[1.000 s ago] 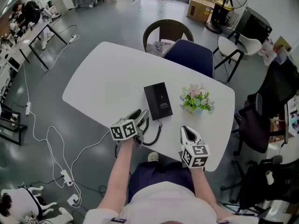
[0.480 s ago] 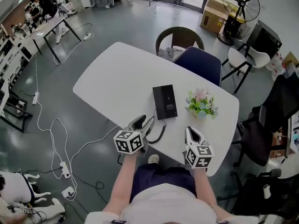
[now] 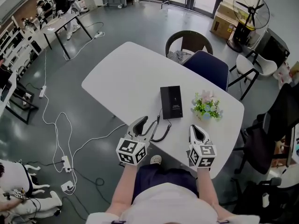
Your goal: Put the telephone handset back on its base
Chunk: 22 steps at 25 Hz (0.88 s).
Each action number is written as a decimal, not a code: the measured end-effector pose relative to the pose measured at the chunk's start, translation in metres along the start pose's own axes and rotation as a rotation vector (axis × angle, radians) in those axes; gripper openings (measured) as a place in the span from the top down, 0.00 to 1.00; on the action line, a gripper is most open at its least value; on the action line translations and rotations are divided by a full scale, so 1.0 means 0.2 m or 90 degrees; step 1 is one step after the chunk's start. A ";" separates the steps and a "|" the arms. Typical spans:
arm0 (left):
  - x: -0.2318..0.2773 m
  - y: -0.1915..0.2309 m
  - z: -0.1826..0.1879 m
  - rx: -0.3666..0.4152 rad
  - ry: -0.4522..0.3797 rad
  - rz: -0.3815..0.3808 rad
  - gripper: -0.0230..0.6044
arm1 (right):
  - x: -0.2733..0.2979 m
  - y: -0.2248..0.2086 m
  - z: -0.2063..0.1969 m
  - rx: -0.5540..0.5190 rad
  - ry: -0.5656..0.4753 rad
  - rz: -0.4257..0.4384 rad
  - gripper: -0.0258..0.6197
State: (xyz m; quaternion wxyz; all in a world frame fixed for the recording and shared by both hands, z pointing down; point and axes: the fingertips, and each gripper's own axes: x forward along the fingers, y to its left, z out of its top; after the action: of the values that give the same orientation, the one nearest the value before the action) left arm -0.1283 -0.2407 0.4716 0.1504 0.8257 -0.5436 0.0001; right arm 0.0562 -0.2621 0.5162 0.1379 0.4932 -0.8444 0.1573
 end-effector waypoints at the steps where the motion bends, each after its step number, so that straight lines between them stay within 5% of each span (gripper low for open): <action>1: -0.02 -0.01 0.02 0.015 -0.009 0.006 0.67 | 0.00 0.00 0.01 -0.008 -0.005 0.002 0.90; 7: -0.12 -0.06 0.10 0.092 -0.057 0.034 0.68 | -0.03 0.02 0.11 -0.016 -0.036 0.012 0.90; 11: -0.17 -0.06 0.11 0.110 -0.075 0.063 0.82 | -0.04 0.05 0.13 -0.024 -0.053 0.013 0.90; 22: -0.13 -0.02 -0.04 0.091 0.008 0.083 0.94 | -0.06 0.09 0.14 -0.030 -0.057 0.028 0.90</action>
State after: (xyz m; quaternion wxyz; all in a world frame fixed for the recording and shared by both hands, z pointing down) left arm -0.1351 -0.2137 0.4741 0.0940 0.7972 -0.5939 0.0541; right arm 0.0439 -0.2561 0.4844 0.1081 0.4780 -0.8637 0.1178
